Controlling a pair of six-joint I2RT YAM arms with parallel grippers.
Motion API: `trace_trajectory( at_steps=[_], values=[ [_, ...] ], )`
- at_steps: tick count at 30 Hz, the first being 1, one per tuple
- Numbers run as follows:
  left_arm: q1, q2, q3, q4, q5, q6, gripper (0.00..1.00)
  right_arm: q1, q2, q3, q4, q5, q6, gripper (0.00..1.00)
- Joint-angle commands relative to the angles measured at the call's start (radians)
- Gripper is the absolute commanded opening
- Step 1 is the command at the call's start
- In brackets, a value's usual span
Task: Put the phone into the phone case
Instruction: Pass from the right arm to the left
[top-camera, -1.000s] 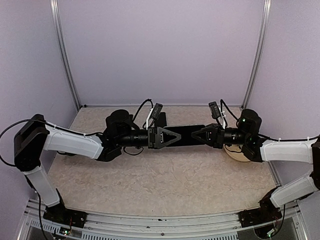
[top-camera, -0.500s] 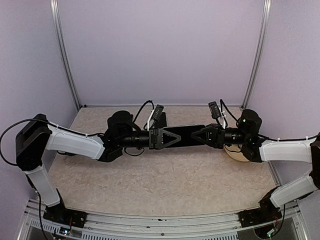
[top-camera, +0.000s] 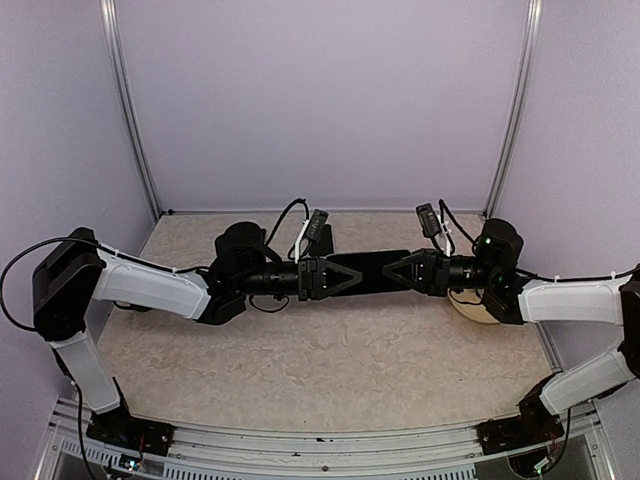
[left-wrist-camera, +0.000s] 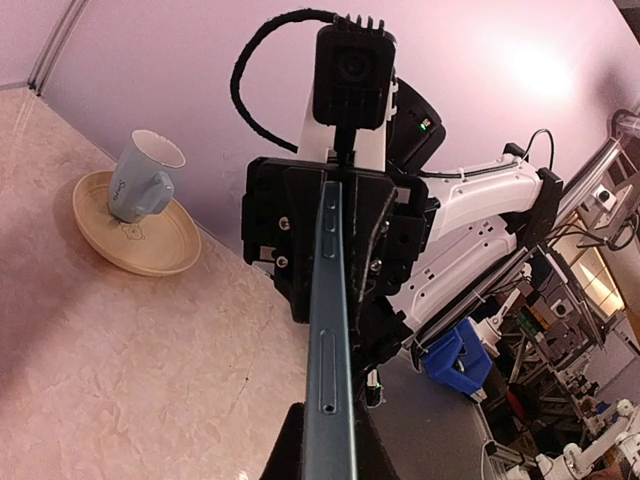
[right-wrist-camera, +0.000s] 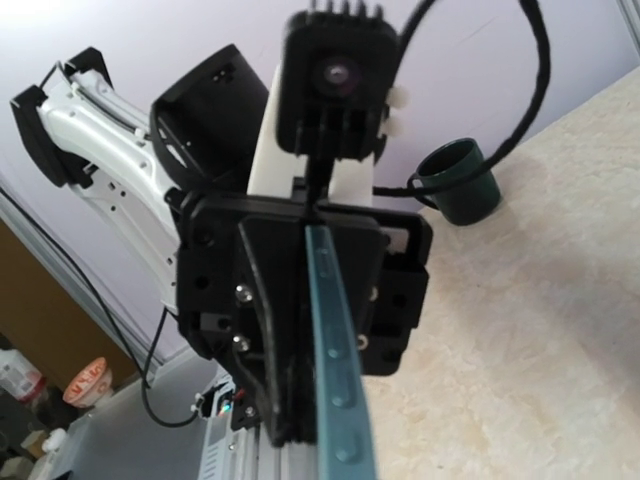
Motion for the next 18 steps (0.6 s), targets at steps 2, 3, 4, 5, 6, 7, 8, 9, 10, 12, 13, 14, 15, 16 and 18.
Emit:
trace_trajectory(
  at_steps=[2,3,4,5,6,7,8,9,10,12,13,14,15,16,18],
  values=[
    [-0.004,-0.011,0.006,0.025,-0.020,-0.021,0.00,0.005,0.000,0.020,0.004,0.016,-0.058,0.04],
    [-0.004,-0.013,0.004,0.025,-0.022,-0.017,0.00,0.005,-0.002,0.024,-0.005,0.017,-0.063,0.11],
    [-0.003,-0.018,0.000,0.025,-0.025,-0.014,0.00,0.005,-0.006,0.027,-0.015,0.019,-0.066,0.21],
    [-0.003,-0.023,-0.004,0.024,-0.029,-0.006,0.00,0.005,-0.009,0.033,-0.028,0.021,-0.072,0.31],
    [-0.001,-0.030,-0.007,0.022,-0.031,0.000,0.00,0.005,-0.014,0.040,-0.045,0.025,-0.080,0.44],
    [0.000,-0.039,-0.011,0.021,-0.037,0.004,0.00,0.005,-0.018,0.047,-0.063,0.027,-0.089,0.54],
    [0.002,-0.046,-0.015,0.015,-0.040,0.012,0.00,0.004,-0.026,0.052,-0.079,0.031,-0.098,0.62],
    [0.005,-0.055,-0.019,0.007,-0.046,0.018,0.00,0.003,-0.033,0.057,-0.098,0.038,-0.106,0.71],
    [0.008,-0.064,-0.025,-0.001,-0.053,0.025,0.00,0.002,-0.040,0.063,-0.118,0.049,-0.118,0.79],
    [0.021,-0.091,-0.040,-0.018,-0.061,0.041,0.00,0.000,-0.060,0.078,-0.169,0.077,-0.142,0.98],
    [0.026,-0.107,-0.051,-0.025,-0.067,0.048,0.00,-0.002,-0.068,0.088,-0.209,0.093,-0.160,0.99],
    [0.033,-0.128,-0.065,-0.033,-0.079,0.055,0.00,-0.004,-0.077,0.099,-0.245,0.113,-0.175,1.00],
    [0.039,-0.142,-0.079,-0.046,-0.092,0.065,0.00,-0.006,-0.084,0.110,-0.285,0.137,-0.194,1.00],
    [0.045,-0.163,-0.096,-0.053,-0.103,0.074,0.00,-0.008,-0.090,0.121,-0.318,0.163,-0.217,1.00],
    [0.052,-0.208,-0.137,-0.064,-0.137,0.096,0.00,-0.012,-0.092,0.150,-0.396,0.219,-0.248,1.00]
  ],
)
